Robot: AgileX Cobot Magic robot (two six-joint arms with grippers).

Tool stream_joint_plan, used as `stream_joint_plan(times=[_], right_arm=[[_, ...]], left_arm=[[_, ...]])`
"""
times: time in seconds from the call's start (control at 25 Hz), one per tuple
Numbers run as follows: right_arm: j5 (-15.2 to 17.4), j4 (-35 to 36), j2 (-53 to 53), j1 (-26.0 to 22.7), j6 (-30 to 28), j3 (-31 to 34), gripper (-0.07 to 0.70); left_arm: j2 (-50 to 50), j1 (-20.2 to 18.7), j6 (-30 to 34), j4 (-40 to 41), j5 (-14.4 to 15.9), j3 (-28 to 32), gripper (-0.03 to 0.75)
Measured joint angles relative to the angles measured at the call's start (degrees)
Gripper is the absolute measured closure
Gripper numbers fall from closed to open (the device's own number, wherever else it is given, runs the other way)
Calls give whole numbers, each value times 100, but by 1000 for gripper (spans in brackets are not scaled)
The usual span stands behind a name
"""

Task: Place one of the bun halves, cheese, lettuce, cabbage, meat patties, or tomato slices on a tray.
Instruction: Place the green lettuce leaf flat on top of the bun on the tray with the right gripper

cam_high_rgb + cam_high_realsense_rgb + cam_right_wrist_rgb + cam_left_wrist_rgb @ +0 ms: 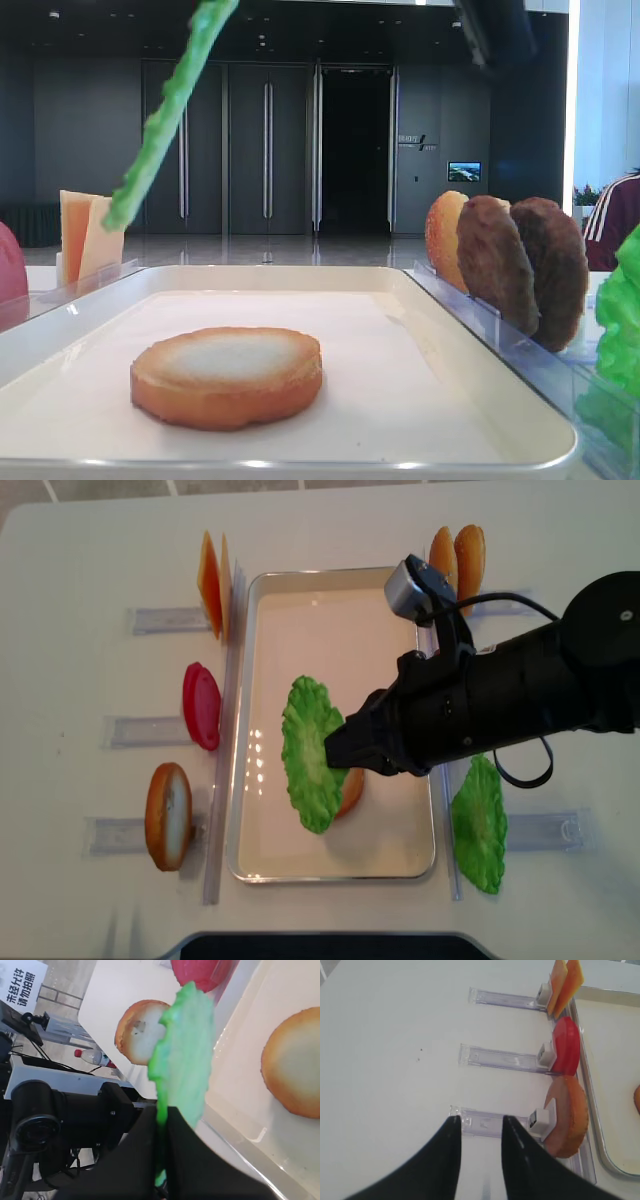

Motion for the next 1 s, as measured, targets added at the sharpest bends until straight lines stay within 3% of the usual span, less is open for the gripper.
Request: stream_joint_plan(times=[0.48, 1.0], right_arm=[[267, 1161, 951, 0, -1405, 0, 600], [418, 1464, 1323, -257, -1961, -60, 600]], left_arm=[[0, 0, 0, 0, 0, 0, 496], [0, 0, 0, 0, 0, 0, 496]])
